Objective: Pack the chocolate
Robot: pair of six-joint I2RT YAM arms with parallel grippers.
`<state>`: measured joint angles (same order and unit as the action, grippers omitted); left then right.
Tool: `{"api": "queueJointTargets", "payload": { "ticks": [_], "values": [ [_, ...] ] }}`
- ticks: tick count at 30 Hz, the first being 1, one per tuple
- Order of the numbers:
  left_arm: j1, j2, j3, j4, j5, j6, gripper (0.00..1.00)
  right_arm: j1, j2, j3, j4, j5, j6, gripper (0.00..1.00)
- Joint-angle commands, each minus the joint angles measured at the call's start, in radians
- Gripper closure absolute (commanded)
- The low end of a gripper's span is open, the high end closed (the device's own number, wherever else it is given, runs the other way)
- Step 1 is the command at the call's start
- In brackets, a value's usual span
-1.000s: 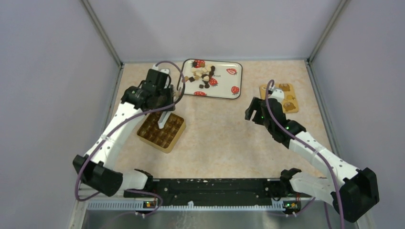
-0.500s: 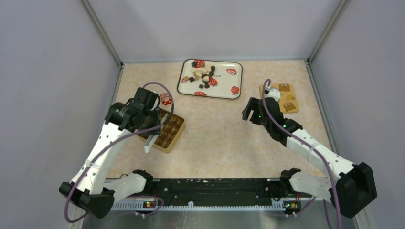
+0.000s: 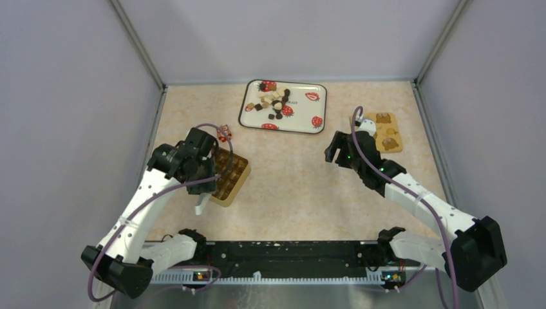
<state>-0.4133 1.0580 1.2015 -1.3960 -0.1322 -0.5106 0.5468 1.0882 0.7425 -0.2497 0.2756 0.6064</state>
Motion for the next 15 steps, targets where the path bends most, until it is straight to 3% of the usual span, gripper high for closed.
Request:
{"api": "queueJointTargets", "payload": {
  "ticks": [1, 5, 8, 15],
  "values": [
    [-0.001, -0.008, -0.02, 0.055, -0.031, -0.014, 0.82, -0.002, -0.014, 0.038, 0.033, 0.002, 0.009, 0.28],
    [-0.002, -0.001, -0.033, 0.087, -0.02, -0.009, 0.73, -0.002, -0.014, 0.041, 0.03, 0.003, 0.011, 0.28],
    [-0.001, 0.007, -0.037, 0.095, -0.012, -0.004, 0.6, -0.002, -0.016, 0.041, 0.029, 0.004, 0.011, 0.28],
    [-0.001, 0.014, -0.015, 0.093, -0.012, 0.003, 0.56, -0.002, -0.016, 0.038, 0.027, 0.005, 0.012, 0.28]
  ]
}}
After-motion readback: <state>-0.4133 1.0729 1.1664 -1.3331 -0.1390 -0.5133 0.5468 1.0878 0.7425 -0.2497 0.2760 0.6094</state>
